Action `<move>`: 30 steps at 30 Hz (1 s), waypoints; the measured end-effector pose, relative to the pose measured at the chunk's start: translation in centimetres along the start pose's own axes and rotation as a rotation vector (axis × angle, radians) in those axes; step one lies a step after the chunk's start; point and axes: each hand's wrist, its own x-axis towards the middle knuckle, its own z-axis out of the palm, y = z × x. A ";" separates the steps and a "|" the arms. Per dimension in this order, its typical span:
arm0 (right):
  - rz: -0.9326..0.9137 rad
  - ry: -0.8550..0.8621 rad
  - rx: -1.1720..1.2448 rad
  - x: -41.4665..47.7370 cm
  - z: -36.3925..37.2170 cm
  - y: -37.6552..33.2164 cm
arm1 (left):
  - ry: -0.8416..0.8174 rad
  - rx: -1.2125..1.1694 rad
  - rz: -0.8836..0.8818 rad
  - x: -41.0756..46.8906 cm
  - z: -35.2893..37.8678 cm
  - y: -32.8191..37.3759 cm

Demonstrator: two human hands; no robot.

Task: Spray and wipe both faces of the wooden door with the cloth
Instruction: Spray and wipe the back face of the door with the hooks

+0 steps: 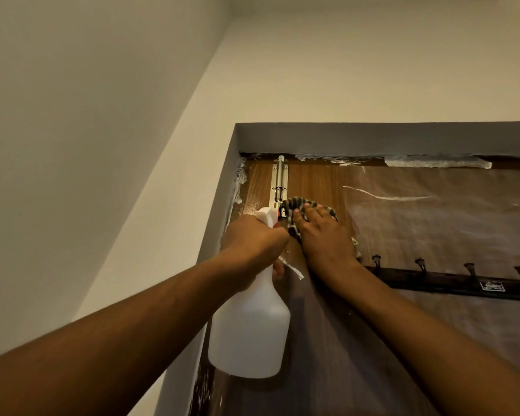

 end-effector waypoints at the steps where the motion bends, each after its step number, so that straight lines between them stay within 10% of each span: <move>1: 0.034 0.001 0.036 -0.3 0.1 0.1 | -0.010 -0.004 -0.007 -0.2 0.0 -0.2; 6: 0.083 0.038 0.258 1.1 -1.3 -1.5 | -0.031 -0.031 -0.022 -0.9 -0.4 -0.4; 30: -0.206 -0.080 -0.278 12.6 -4.1 2.1 | -0.042 -0.065 0.027 -0.6 -1.0 -0.6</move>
